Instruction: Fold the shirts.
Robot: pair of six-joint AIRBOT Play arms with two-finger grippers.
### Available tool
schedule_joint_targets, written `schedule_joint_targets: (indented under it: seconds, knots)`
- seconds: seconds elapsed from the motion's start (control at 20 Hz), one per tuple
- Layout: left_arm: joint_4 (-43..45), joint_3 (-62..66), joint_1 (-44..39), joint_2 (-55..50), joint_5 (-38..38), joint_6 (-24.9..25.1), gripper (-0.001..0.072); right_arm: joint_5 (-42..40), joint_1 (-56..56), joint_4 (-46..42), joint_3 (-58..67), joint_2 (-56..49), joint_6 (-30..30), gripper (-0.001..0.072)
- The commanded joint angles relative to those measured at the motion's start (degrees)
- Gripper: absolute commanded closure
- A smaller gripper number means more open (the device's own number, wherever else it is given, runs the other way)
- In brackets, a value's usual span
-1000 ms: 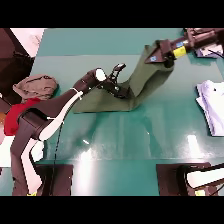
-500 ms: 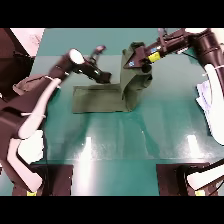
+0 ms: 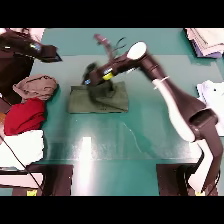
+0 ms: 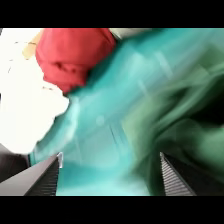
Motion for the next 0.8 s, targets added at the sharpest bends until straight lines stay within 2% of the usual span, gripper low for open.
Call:
schedule_joint_targets:
  seconds: [0.0,0.05,0.15,0.25,0.4,0.55,0.6,0.65,0.7,0.75]
  knots:
    - [0.33,0.00,4.50,3.82,-2.80,0.17,0.0681,-10.69,4.37,2.36,-2.51,-1.70,-3.10,-0.0003]
    - [0.33,0.00,4.83,4.00,-3.76,0.17,0.0681,-8.61,3.52,1.36,-4.02,0.07,-3.08,0.0030]
    - [0.48,-0.07,4.83,4.00,-6.03,0.20,0.0681,0.15,-0.02,-1.77,-6.36,3.93,-2.49,0.0039]
    - [0.13,-0.46,4.76,3.89,-6.71,0.20,0.0681,8.17,-5.05,-5.57,-10.80,8.50,-1.27,0.0090]
    - [-0.28,-2.82,4.76,3.89,-7.50,0.20,0.0681,10.21,-13.03,-9.11,-21.86,15.37,0.48,0.0090]
    - [-3.85,-9.68,4.76,3.89,-7.76,0.20,0.0680,6.82,-20.57,-8.81,-33.94,20.70,1.62,0.0093]
    - [-6.10,-12.66,4.76,3.89,-7.10,0.63,0.0594,6.01,-22.32,-8.66,-36.92,21.86,1.68,0.0094]
    - [-7.98,-16.04,4.76,3.87,-5.64,1.31,0.0238,5.73,-23.71,-8.35,-39.41,22.64,1.70,0.0094]
    - [-8.85,-19.34,4.76,3.87,-3.98,1.31,0.0105,5.44,-24.70,-8.37,-41.33,23.28,1.68,0.0094]
    - [-8.90,-22.99,4.76,3.87,-1.86,1.29,0.0105,5.18,-25.27,-8.39,-42.93,23.80,1.68,0.0094]
